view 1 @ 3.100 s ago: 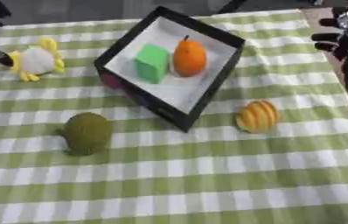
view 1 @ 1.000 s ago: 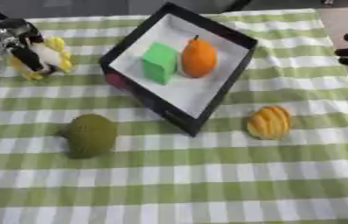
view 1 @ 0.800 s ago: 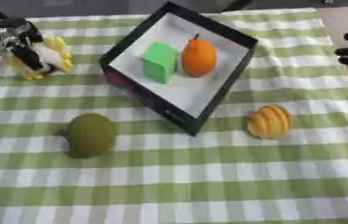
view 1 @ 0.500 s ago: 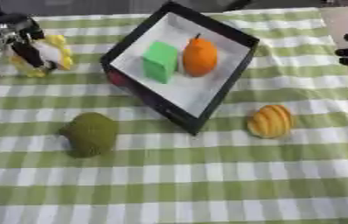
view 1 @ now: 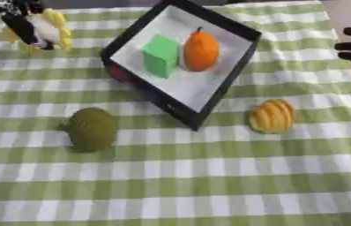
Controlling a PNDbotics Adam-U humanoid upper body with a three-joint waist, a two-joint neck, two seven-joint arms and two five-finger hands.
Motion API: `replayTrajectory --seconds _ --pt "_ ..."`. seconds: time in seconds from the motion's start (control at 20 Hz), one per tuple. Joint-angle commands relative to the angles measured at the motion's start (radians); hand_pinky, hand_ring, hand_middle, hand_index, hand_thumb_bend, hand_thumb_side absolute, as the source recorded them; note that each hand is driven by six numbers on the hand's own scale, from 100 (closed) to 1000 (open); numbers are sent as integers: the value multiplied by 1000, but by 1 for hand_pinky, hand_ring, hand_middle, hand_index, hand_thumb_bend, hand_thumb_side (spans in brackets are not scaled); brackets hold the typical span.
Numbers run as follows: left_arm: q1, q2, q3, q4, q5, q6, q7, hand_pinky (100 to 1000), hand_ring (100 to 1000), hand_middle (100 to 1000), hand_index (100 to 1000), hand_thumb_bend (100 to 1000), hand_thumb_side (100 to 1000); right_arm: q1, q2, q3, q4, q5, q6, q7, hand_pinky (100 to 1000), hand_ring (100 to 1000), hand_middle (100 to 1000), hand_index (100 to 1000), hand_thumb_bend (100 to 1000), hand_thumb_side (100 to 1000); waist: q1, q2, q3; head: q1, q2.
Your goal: Pick up objects on the table and place them in the box.
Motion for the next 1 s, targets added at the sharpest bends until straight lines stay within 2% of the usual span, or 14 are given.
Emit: replayTrajectory --seconds 0.05,0.2,0.45,0.65,1.0 --pt "-33 46 -17 -69 18 -16 -25 661 609 538 587 575 100 -10 -34 -12 -10 0 -4 1 781 704 755 892 100 741 12 -44 3 -6 2" --pt "-43 44 -42 -123 39 -38 -48 664 611 542 590 578 100 -11 -35 -12 -11 -2 -5 1 781 704 755 892 100 738 14 -49 3 -10 2" --pt "-79 -1 -101 -193 98 -79 -107 665 612 543 592 567 100 -18 -36 -9 -13 -7 -6 5 781 704 754 891 100 731 14 -54 -6 -11 -1" --pt "-124 -55 -137 -202 123 -95 -149 665 612 543 591 570 100 -24 -35 -7 -13 -9 -6 7 781 704 754 891 100 731 16 -55 -19 -6 -2" --pt "-174 -153 -166 -172 125 -116 -165 665 610 542 592 564 100 -41 -28 -6 -10 -7 -3 8 781 706 754 892 100 726 20 -55 -40 1 -6"
